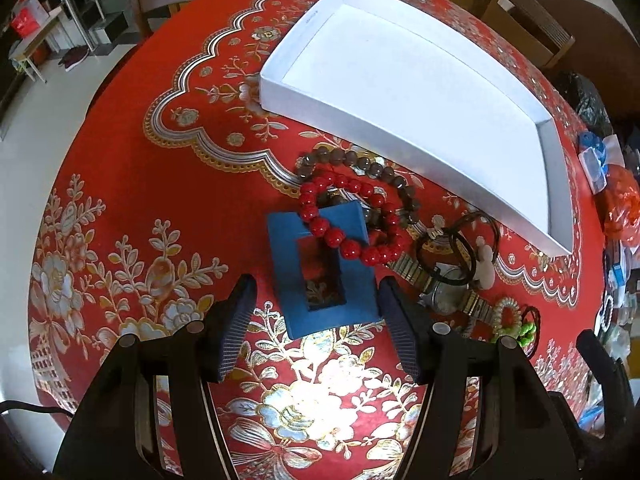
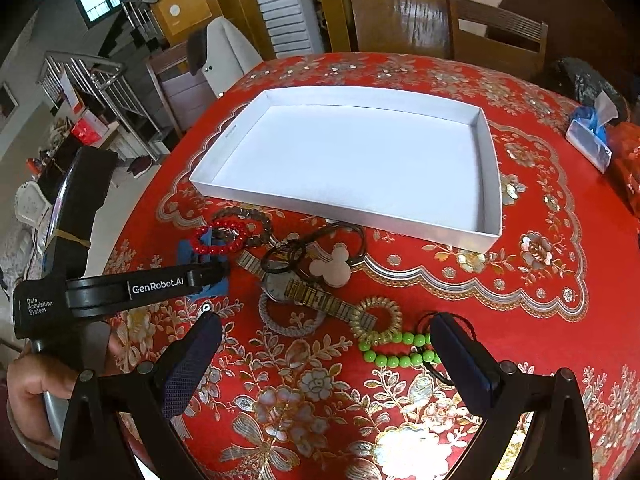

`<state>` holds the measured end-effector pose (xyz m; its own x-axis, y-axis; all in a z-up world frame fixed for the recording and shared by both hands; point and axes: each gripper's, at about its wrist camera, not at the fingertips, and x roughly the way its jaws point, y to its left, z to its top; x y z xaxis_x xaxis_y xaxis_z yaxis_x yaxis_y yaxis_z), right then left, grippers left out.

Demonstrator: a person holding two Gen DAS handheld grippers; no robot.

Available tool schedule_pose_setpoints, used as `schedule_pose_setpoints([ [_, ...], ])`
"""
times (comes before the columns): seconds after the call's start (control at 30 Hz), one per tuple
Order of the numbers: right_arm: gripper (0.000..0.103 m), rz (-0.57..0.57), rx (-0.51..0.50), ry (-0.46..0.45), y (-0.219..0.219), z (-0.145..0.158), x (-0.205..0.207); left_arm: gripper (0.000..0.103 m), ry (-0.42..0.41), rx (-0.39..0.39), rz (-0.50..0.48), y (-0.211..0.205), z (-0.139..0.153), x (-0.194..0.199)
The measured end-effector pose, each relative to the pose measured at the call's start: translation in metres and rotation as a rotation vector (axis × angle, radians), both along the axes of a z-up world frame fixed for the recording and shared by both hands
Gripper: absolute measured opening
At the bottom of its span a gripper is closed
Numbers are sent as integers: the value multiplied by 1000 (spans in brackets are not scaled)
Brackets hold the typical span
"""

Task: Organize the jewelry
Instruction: 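Close the left tool on the blue claw clip and lift it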

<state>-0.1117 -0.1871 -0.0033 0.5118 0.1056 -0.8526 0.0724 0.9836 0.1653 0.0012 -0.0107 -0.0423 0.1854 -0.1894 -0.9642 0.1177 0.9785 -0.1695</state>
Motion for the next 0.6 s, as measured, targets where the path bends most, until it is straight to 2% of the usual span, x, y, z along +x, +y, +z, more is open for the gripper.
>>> schedule_pose_setpoints([
  [0.23,103,-2,-7,-2,-3,-1,5,63,-8,11,-11,-10,-3,7],
  [0.27,103,1,-9,-3,-3,-1,7,60,-11,5,-15,-11,-3,8],
  [0.3,103,3,-9,-3,-2,-1,8,50,-17,-5,-23,-11,-2,7],
  [0.4,103,23,-4,-12,1,-1,13,49,-42,29,-40,-9,0,4],
  [0.47,103,40,8,-21,5,-2,19,49,-49,24,-52,-3,2,2],
  [0.5,101,49,11,-19,7,-3,23,49,-50,20,-55,0,3,1],
  [0.6,83,77,39,-14,16,-7,37,49,-55,20,-64,13,7,-3],
])
